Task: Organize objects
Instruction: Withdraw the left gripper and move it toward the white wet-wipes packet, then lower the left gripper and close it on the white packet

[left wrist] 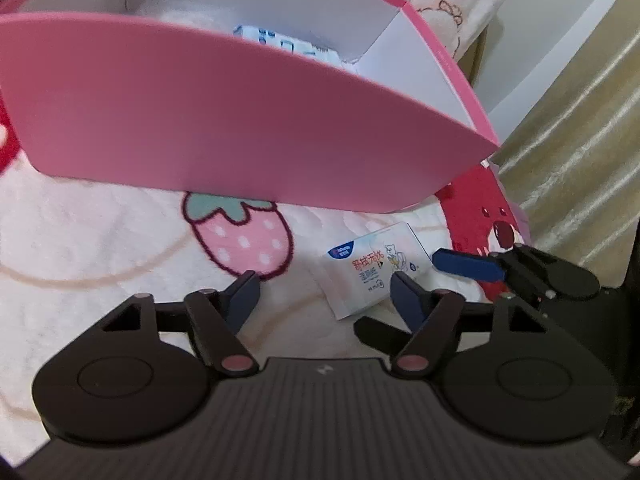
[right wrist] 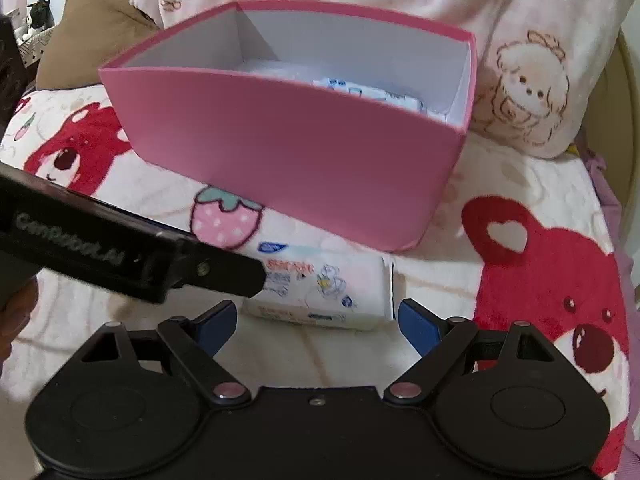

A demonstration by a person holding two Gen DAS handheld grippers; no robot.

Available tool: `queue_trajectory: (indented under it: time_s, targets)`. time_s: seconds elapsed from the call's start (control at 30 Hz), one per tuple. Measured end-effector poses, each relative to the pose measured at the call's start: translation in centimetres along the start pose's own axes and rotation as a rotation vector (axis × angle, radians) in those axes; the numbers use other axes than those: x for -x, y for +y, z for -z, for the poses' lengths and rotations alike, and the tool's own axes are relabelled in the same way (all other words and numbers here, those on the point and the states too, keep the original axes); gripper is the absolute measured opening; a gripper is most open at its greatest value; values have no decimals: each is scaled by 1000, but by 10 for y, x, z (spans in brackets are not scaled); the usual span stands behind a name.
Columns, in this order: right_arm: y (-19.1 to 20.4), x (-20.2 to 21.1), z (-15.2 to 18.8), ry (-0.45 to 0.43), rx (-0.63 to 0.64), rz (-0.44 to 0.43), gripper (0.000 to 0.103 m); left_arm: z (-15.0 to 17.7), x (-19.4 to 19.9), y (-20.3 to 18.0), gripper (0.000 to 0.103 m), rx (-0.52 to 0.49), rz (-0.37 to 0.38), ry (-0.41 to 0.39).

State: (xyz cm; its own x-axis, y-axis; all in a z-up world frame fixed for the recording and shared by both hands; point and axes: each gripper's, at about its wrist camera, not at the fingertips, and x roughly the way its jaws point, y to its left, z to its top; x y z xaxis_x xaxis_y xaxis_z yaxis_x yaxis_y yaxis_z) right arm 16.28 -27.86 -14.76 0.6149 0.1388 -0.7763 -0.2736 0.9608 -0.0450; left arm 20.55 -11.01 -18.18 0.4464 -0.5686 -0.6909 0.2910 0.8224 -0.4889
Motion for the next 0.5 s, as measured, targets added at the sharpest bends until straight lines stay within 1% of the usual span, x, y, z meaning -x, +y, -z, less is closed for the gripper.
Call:
queue_trajectory:
  time_s: [0.13, 0.2, 0.27, 0.3, 0.4, 0.5]
  targets:
    - [-5, -7, 3, 3, -20, -15, 90, 0, -9, -7, 59, -23, -15, -9]
    - [-7, -9, 4, 7, -27, -24, 90, -1, -12, -11, 51, -30, -11, -10]
    - [-6, -10, 4, 2, -21, -21, 90, -1, -14, -13, 46, -31, -7, 0]
    - [-5, -11, 5, 1, -16, -22, 90, -2, -16, -14, 42, -31, 0, 2]
    - [-3, -10, 4, -6, -15, -31, 90, -1, -17, -16, 37, -33, 14, 6]
    - [0, -8, 4, -13, -14, -41, 91, -1, -18, -18, 36, -36, 19, 12]
